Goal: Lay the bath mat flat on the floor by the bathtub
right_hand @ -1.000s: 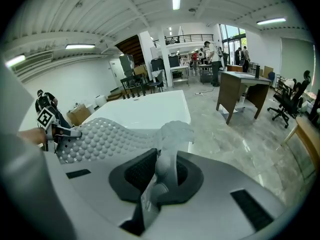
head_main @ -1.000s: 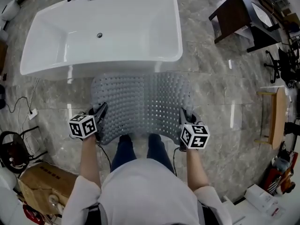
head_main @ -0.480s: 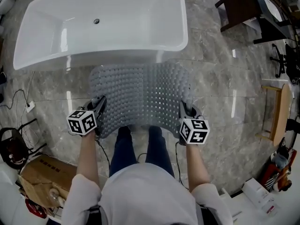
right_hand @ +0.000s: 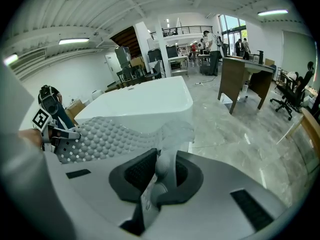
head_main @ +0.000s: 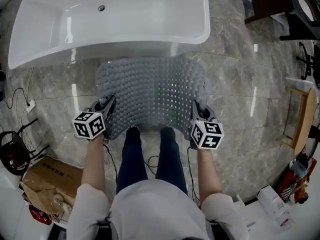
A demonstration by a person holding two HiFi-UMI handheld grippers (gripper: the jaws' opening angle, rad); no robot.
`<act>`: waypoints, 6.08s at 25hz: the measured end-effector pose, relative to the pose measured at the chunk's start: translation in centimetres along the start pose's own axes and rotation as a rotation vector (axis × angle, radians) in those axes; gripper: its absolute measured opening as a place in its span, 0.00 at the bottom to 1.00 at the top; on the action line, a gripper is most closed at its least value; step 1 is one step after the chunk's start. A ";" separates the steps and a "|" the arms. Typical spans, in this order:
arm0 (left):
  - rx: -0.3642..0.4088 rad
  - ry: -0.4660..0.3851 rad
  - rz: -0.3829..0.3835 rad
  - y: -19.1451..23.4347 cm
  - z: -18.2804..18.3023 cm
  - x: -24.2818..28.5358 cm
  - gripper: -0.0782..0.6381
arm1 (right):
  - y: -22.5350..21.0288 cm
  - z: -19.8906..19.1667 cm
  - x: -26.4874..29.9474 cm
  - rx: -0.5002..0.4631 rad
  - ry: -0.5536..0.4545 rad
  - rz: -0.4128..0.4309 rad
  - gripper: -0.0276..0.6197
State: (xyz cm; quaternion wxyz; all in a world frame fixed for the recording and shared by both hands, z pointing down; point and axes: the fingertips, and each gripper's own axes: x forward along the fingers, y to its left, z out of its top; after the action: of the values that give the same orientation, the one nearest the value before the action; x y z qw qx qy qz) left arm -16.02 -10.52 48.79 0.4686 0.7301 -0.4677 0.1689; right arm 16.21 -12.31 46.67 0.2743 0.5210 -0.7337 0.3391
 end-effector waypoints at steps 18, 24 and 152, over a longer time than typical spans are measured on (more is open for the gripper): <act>-0.002 0.057 0.045 6.3 -4.3 9.6 0.18 | -2.1 -4.7 11.1 0.024 0.038 0.005 0.11; -0.009 0.064 0.039 8.4 -6.5 12.5 0.18 | -3.0 -7.3 14.4 0.004 0.058 0.002 0.11; -0.072 0.229 0.606 46.6 -27.2 39.6 0.48 | -27.4 -39.2 49.6 -0.161 0.497 -0.498 0.29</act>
State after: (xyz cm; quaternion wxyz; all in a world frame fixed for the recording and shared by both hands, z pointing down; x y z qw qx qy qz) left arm -29.97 -14.11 114.13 0.4721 0.5170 -0.6135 0.3652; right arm 28.95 -16.49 114.24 0.5589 0.5621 -0.5194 0.3192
